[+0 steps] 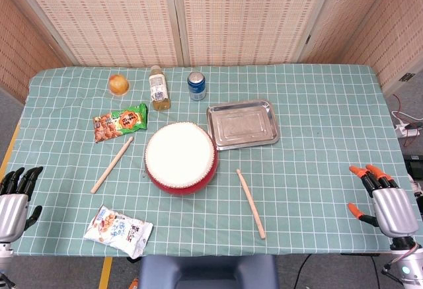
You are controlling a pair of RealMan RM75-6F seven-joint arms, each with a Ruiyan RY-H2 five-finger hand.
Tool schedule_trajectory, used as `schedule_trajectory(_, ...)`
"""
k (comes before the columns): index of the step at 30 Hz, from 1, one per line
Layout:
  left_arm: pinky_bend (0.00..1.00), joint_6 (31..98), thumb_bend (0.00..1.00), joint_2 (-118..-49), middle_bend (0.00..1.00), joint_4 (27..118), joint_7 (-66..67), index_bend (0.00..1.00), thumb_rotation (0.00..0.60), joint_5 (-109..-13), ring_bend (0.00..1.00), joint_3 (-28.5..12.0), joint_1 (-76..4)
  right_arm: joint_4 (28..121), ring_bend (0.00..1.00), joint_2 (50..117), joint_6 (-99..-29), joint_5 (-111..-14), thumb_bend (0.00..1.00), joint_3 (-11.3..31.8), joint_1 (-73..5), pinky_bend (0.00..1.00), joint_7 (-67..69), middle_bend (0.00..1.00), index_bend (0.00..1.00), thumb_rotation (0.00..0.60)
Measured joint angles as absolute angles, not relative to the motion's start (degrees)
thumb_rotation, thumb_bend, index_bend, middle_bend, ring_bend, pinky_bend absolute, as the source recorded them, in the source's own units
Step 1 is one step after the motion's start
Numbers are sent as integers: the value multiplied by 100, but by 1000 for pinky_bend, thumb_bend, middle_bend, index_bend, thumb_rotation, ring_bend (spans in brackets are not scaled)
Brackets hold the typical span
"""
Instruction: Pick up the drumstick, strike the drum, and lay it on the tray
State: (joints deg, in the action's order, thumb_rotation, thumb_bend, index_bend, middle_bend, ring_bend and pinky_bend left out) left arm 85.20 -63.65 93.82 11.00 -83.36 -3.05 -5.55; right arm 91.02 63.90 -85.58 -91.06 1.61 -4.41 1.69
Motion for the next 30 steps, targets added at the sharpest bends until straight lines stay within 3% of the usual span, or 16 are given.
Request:
schedule_trajectory(6,75,8538,264,-6366,107,9369,1027,83,600,-8366,37,-297,-544,9129,142,6421,-8340,-9317,205,121,-638,256,197,231,188,600)
schedule_trajectory(15,75,8610,263,-6374,107,9309,928,83,600,-8374,37,-272,-472,9360,102,6717,-7106,-9923,201,33,-1616,199,140,219,188,600)
schedule_trajectory(19,75,8613,265,-6384,107,9280,913,83,600,-8354,37,-261,-448,9398,45,7100,-6575,-9955,157,4,-1964,120,33,173,183,600)
schedule_trajectory(23,75,8617,265,-6393,107,9247,882,83,600,-8346,37,-255,-429,9265,0,7562,-6264,-9929,78,-13,-2184,19,-146,93,115,600)
schedule_trajectory(30,75,8602,264,-6403,107,9141,783,82,600,-8311,37,-240,-392,8630,0,8416,-6114,-9814,44,-29,-2354,0,-401,41,77,600)
